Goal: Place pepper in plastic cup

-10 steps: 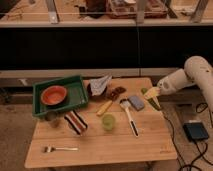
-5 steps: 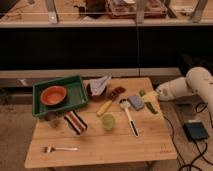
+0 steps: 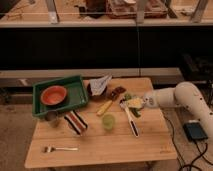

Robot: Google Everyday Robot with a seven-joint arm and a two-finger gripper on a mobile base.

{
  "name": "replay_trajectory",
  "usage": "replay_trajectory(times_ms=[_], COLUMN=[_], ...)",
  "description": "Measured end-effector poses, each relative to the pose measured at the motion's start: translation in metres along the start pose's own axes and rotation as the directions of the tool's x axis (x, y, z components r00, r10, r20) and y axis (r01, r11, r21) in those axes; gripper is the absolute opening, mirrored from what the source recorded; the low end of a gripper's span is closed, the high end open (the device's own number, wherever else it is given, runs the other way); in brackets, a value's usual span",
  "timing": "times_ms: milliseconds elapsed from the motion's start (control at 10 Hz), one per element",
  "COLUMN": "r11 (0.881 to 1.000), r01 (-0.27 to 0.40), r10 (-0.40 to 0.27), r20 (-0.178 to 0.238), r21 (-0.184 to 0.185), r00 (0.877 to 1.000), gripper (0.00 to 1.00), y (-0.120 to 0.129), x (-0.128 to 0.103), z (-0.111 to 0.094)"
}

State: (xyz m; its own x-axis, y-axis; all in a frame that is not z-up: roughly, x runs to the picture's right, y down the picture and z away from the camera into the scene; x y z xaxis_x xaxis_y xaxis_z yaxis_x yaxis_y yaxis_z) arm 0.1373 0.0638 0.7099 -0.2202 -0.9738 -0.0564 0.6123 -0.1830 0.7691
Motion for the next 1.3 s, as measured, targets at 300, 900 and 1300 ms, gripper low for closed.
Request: replay_trajectory(times_ms=[300, 900, 1300], r11=[1.000, 0.978, 0.950], r01=[0.004, -0.008, -0.024], r10=[-0.004, 0.022, 0.053], r20=[-0.011, -0.064, -0.086], r21=[0.024, 0.210, 0.312], r00=[1.000, 0.998, 0.995], gripper=[0.06, 0.06, 0.06], y=[-0.005, -0.074, -0.091], x=[0.000, 0.013, 0.002], z=[0.005, 0.082, 0.106])
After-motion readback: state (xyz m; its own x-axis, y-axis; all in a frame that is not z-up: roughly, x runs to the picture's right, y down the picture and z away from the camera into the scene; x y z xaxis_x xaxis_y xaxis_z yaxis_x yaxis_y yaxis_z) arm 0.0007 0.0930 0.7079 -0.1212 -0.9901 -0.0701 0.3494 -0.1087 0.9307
